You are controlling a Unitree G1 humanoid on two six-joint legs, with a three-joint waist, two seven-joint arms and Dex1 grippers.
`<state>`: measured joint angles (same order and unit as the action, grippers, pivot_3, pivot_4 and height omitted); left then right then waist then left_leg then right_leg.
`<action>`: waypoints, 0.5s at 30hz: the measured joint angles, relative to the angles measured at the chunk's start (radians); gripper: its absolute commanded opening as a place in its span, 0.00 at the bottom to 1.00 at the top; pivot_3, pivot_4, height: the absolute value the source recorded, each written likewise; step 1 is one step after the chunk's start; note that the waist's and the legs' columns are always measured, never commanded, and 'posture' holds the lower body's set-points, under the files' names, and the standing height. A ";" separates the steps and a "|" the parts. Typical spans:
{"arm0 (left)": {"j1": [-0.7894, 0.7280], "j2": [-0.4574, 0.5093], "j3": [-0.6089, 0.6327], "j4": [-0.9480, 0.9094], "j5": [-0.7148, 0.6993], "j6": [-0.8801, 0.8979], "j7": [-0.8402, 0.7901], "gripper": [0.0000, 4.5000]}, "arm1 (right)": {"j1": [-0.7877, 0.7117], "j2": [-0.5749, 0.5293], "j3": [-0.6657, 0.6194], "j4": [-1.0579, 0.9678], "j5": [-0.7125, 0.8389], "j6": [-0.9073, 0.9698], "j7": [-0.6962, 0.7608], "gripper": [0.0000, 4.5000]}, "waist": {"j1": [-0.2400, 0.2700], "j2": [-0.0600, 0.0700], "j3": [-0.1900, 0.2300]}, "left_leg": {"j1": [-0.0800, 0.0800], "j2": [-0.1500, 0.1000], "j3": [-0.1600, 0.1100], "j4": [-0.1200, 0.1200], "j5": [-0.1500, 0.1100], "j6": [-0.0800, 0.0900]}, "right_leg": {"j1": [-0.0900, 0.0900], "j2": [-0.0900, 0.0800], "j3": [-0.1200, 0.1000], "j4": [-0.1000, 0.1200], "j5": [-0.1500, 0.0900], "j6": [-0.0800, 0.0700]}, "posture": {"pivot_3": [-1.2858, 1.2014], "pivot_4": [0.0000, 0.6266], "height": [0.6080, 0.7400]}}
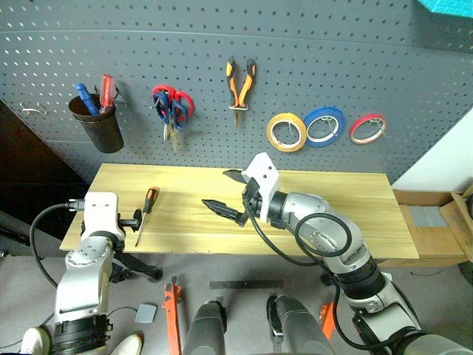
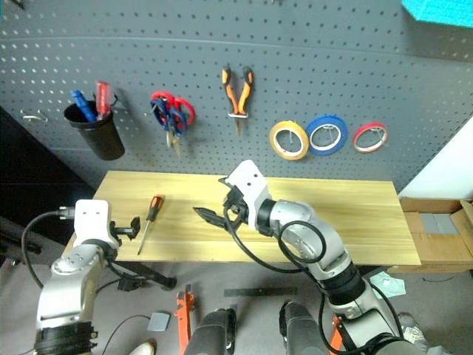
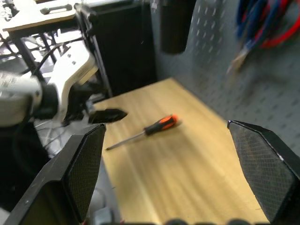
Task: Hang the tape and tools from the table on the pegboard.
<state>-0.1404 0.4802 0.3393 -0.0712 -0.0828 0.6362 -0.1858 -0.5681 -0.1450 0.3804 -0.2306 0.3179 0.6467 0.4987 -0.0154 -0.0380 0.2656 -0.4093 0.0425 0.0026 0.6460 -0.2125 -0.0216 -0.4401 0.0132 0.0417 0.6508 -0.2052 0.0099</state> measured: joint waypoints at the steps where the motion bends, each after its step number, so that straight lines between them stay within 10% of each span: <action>1: -0.019 0.018 -0.001 0.023 -0.001 0.005 -0.008 0.99 | -0.003 0.003 -0.002 0.002 -0.005 0.005 -0.004 1.00 | 0.001 0.000 0.008 | -0.001 0.000 0.001 -0.001 0.000 0.000 | -0.001 0.000 0.000 0.000 0.000 0.000 | 0.54 0.59 1.00; 15: -0.268 0.140 -0.073 0.471 0.004 -0.095 -0.150 0.99 | -0.044 -0.006 -0.019 0.001 -0.058 0.104 -0.061 1.00 | 0.006 0.002 0.073 | -0.019 0.003 0.002 -0.002 -0.002 -0.002 | -0.018 0.000 -0.003 -0.002 0.001 0.002 | 0.53 0.68 1.00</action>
<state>-0.4087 0.6202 0.2661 0.3997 -0.0786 0.5410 -0.3360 -0.6125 -0.1510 0.3613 -0.2297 0.2598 0.7507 0.4381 -0.0094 -0.0359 0.3389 -0.4282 0.0460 0.0043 0.6439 -0.2140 -0.0236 -0.4578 0.0131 0.0386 0.6492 -0.2043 0.0124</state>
